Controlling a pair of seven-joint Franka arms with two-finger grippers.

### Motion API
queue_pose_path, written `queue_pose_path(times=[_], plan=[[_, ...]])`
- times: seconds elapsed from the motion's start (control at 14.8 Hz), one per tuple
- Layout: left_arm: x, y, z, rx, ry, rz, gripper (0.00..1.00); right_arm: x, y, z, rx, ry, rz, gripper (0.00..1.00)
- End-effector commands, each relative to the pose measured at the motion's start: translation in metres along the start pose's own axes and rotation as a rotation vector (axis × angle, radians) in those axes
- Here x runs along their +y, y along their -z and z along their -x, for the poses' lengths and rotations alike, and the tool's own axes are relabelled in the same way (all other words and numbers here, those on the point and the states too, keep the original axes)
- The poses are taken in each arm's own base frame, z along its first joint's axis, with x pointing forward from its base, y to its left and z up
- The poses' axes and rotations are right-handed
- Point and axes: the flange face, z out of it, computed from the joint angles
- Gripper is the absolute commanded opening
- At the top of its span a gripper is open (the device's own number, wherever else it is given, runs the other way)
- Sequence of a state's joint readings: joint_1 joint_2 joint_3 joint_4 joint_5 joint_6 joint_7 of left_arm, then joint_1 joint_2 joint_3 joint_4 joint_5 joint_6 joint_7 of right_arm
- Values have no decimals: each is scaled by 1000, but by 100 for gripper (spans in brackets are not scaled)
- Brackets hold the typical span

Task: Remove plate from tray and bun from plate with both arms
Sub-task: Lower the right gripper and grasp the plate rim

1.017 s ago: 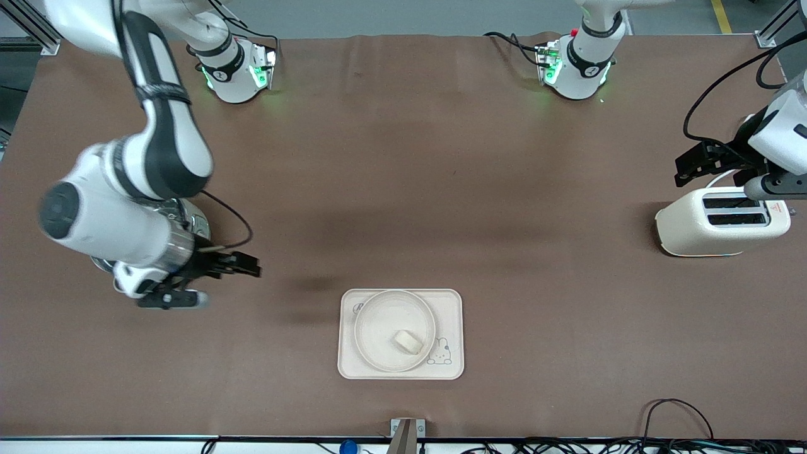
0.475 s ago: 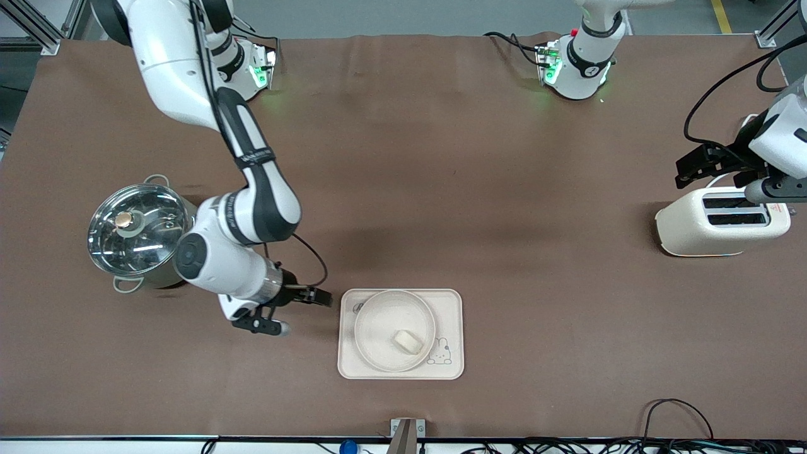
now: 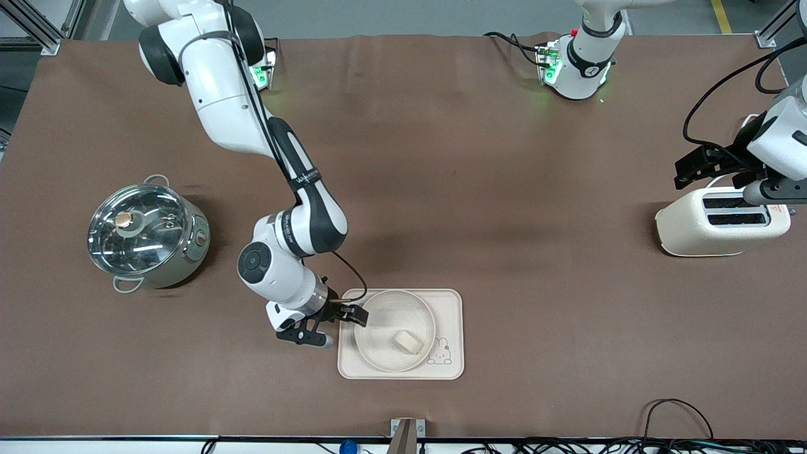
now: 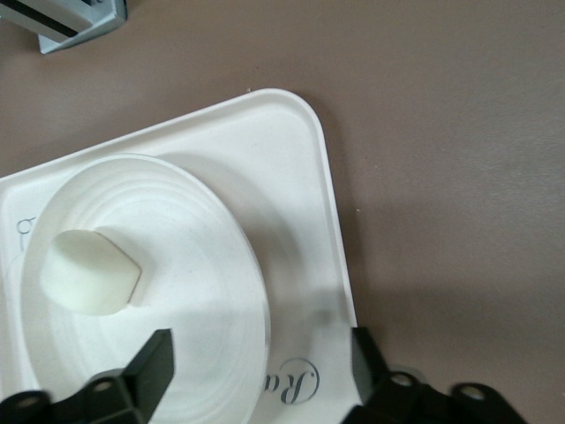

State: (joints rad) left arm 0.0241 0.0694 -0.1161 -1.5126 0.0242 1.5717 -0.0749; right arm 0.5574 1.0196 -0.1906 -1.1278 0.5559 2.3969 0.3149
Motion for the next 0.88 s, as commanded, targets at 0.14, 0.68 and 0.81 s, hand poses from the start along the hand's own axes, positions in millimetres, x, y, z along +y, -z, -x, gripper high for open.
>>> queue_pose_path(times=[0.14, 0.68, 0.81], plan=[[2, -2, -4, 16, -2, -6, 100, -7, -3, -5, 17, -15, -30, 53], [5, -2, -3, 16, -3, -6, 100, -6, -22, 3, 34, -8, -31, 42], [4, -2, -3, 14, 0, -6, 100, -4, -26, 4, 31, -4, -28, 29]])
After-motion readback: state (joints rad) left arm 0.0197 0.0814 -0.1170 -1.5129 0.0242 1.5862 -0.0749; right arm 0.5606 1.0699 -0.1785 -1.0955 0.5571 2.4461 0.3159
